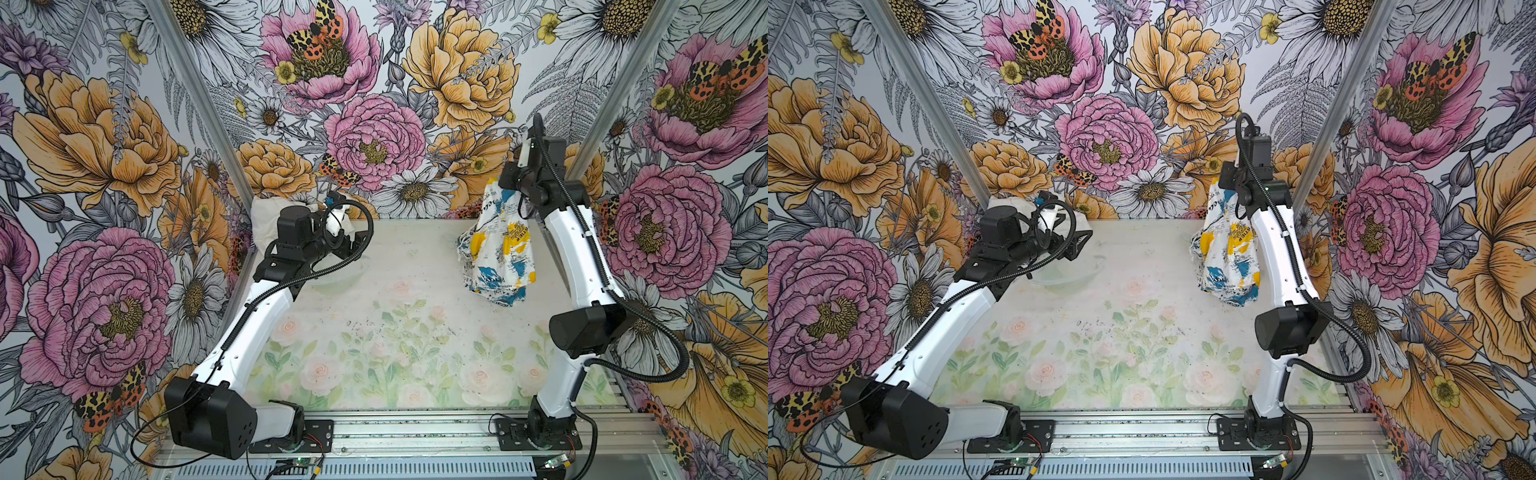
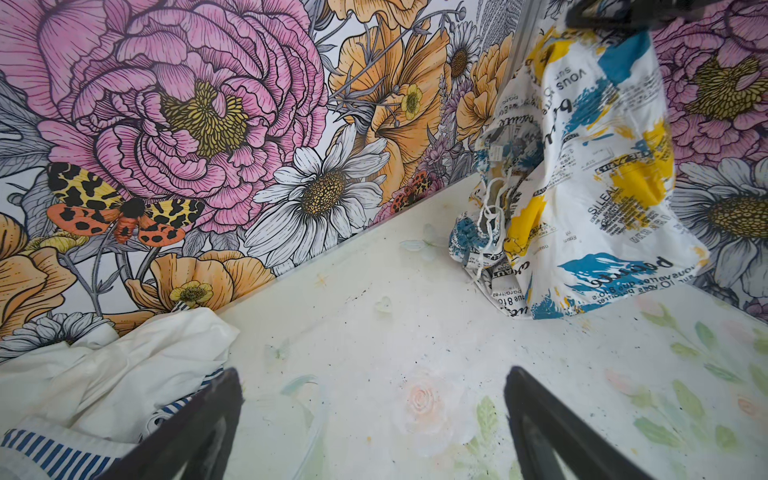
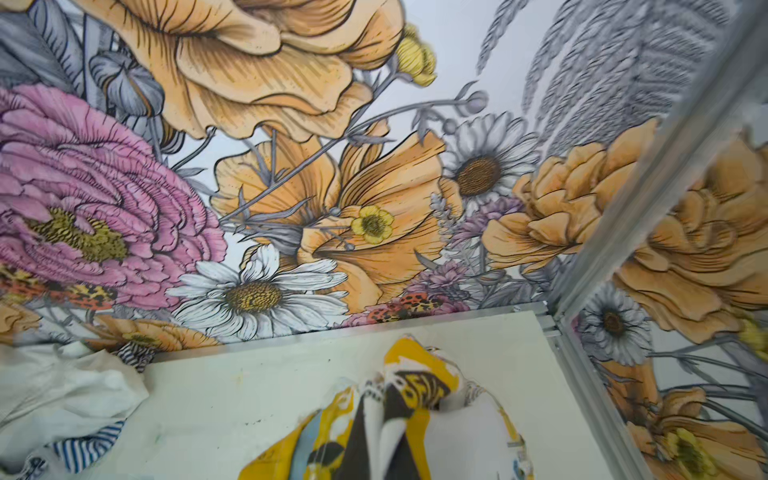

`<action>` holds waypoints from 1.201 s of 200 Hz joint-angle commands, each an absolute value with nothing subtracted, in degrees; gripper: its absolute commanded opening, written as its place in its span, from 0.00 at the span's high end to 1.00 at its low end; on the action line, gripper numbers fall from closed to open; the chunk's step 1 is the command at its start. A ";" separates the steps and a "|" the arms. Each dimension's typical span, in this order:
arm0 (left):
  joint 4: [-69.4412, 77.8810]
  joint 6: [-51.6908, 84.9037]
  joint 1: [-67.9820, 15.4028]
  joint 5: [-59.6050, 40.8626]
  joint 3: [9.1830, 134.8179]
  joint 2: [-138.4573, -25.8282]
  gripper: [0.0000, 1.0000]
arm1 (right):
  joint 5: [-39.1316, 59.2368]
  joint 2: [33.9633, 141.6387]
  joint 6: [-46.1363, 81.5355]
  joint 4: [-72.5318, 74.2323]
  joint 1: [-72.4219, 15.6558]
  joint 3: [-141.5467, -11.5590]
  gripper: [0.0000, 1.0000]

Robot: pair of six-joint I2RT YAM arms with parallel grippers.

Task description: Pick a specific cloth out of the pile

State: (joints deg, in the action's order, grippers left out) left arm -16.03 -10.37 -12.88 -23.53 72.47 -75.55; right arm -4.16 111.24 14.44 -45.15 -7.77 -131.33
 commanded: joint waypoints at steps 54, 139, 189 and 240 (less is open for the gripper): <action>-15.62 -7.84 -12.62 -33.14 74.36 -79.18 0.01 | 2.48 114.93 18.64 -43.44 -10.18 -132.01 1.00; -15.59 -7.02 -12.88 -33.61 74.93 -79.72 0.01 | -15.60 97.72 13.95 -29.54 1.41 -87.82 1.00; -15.64 -7.33 -13.34 -33.46 74.74 -79.72 0.01 | -15.75 106.46 12.29 -28.94 -7.75 -91.23 1.00; -15.60 -7.21 -13.36 -33.61 74.95 -79.72 0.01 | -15.84 120.40 13.27 -29.09 -17.43 -101.40 1.00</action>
State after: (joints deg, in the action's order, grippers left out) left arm -16.10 -7.79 -12.99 -31.83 73.19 -79.61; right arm -15.31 115.22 12.88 -29.82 -15.20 -97.54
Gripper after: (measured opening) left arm 0.987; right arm 0.048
